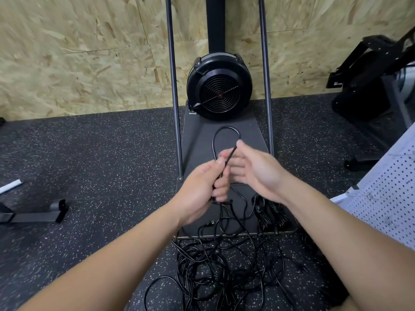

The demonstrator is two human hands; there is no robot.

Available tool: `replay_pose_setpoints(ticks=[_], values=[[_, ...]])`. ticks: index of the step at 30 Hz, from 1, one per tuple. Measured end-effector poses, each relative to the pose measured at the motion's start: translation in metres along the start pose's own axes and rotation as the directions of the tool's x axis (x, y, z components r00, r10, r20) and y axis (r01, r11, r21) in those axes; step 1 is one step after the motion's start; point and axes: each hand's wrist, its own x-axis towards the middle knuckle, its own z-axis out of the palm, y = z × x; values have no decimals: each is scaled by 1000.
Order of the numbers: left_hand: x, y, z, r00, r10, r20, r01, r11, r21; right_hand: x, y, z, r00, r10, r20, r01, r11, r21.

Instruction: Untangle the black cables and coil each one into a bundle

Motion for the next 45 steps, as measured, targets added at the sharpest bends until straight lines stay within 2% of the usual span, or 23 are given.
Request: replay_pose_setpoints(ticks=[3,6,10,13,16,19,21,24,27,29,31,34,36,38,39,42,44,45], values=[[4,10,-13,997,49,-62,-51,998,-32,-9,16,7,980,157,119,-114,946,-303],[9,14,-30,990,69,-123,-70,998,-5,-12,22,14,972,189,142,-65,793,-606],[15,10,-58,952,118,-282,-69,982,178,-7,23,13,981,141,132,5,668,-744],[21,3,-75,918,155,-364,-29,944,329,-10,18,16,979,82,187,76,704,-706],[26,0,-82,892,170,-419,44,890,455,-13,12,25,940,53,338,127,863,-489],[27,8,-75,882,150,-447,81,887,456,-18,7,27,902,48,429,89,952,-294],[23,17,-66,909,89,-407,102,900,423,-18,5,24,922,11,388,96,962,-254],[12,20,-51,971,3,-238,114,873,473,-12,4,20,987,-43,153,85,956,-280],[3,12,-37,993,-40,-108,85,888,452,-8,7,17,995,-91,-34,74,933,-351],[-1,3,-34,999,-41,14,29,864,503,-8,8,14,994,-96,-52,69,919,-387],[-1,-6,-36,992,-78,103,15,862,507,-7,7,13,998,-58,-6,52,920,-389],[1,-13,-43,998,-49,25,30,869,493,-10,2,10,998,16,65,7,943,-334],[3,-11,-47,998,-21,-55,44,892,450,-12,1,2,997,64,34,-39,875,-482],[5,-8,-53,992,-12,-123,55,933,357,-15,6,-8,995,101,-3,-69,648,-759],[6,-7,-54,989,-7,-148,56,943,328,-15,11,-12,992,128,-1,-71,547,-834],[9,-6,-57,979,32,-200,34,948,316,-12,18,-18,988,153,12,-64,479,-875],[10,-5,-60,968,66,-242,17,945,325,-9,15,-18,998,58,-14,-38,426,-904],[11,-4,-64,961,84,-262,9,942,336,-8,13,-18,999,7,-38,-37,454,-890]])
